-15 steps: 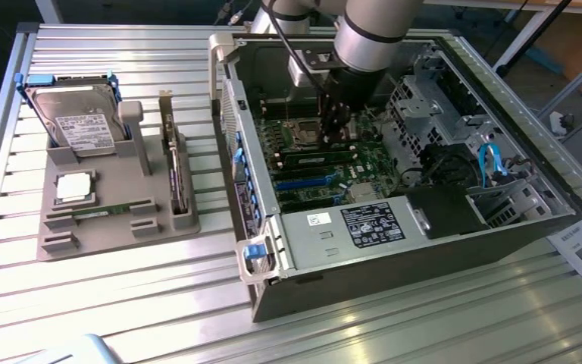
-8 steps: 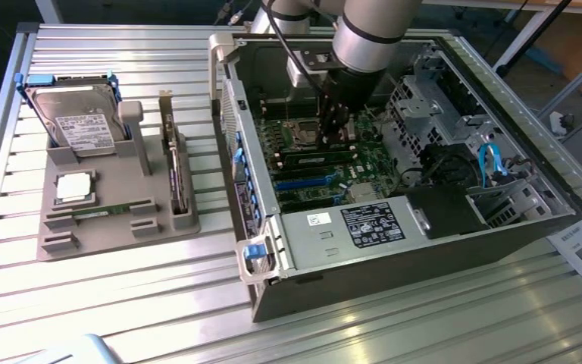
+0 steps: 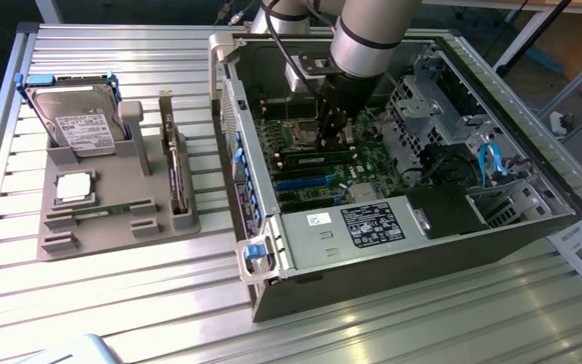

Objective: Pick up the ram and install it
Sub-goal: 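Press down the ram until it locks into place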

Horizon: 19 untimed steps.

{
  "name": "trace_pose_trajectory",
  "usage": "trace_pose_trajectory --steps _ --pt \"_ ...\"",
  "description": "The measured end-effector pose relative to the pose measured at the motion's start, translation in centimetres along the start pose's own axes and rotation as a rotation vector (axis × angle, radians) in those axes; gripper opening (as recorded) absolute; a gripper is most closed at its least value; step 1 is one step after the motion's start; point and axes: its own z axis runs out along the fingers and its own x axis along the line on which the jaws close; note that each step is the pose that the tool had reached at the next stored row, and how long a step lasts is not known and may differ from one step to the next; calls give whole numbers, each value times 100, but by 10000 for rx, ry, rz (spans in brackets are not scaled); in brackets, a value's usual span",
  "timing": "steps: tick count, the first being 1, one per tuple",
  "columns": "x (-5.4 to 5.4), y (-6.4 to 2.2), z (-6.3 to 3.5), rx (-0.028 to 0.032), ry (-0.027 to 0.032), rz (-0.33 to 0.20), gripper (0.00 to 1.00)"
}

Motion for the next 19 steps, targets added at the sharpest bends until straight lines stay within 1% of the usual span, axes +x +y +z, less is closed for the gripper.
trace_pose_trajectory --steps 4,9,16,19 --pt "2 5 43 0 4 0 10" --pt "2 5 48 1 2 0 10" --pt "8 6 77 0 36 2 10" --pt "16 6 100 0 38 1 10"
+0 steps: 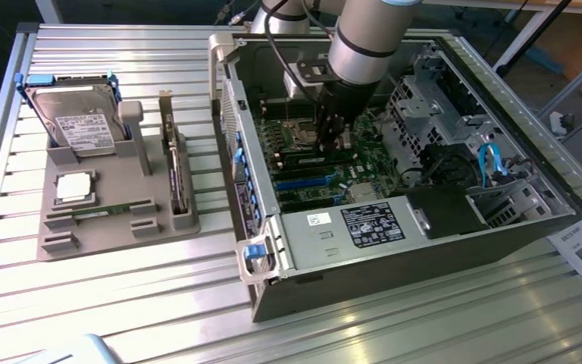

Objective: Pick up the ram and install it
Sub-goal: 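Press down the ram until it locks into place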

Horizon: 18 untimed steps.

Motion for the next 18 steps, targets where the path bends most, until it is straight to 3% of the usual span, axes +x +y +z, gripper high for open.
trace_pose_trajectory --steps 18 --pt "14 0 56 -1 4 -1 10"
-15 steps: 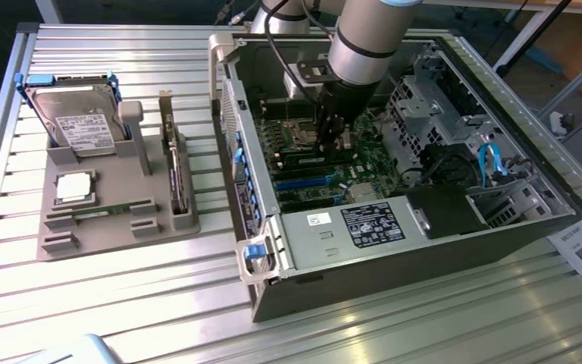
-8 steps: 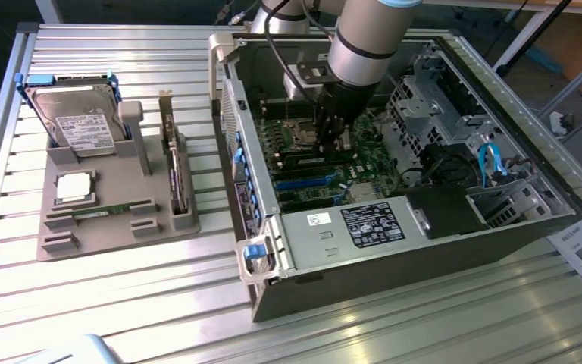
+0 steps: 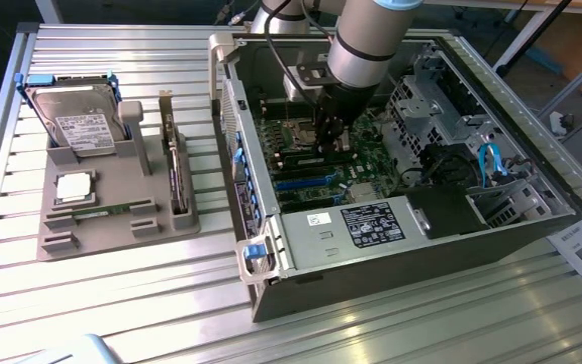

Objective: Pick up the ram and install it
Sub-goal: 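Press down the ram until it locks into place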

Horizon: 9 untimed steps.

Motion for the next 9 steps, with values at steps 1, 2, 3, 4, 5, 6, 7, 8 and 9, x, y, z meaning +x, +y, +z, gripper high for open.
trace_pose_trajectory --steps 1,2,3,4,5,6,7,8,9 --pt "1 0 3 0 -1 0 10" --pt "1 0 4 0 -1 0 10" --pt "2 0 5 0 -2 0 10" --pt "2 0 6 0 -2 0 10" --pt "3 0 6 1 -2 1 10" --pt "4 0 6 1 -2 0 10" --pt "5 0 6 1 -2 0 10" --pt "5 0 6 0 -1 0 10" --pt "5 0 7 1 -3 0 10"
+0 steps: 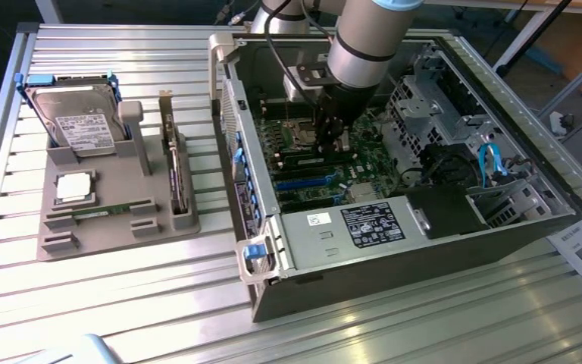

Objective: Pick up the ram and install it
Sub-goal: 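Press down the ram until it locks into place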

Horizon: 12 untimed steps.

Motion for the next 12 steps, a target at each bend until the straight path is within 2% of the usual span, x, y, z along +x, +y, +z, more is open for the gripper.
trace_pose_trajectory --steps 12 --pt "4 -1 -3 -3 -1 0 10"
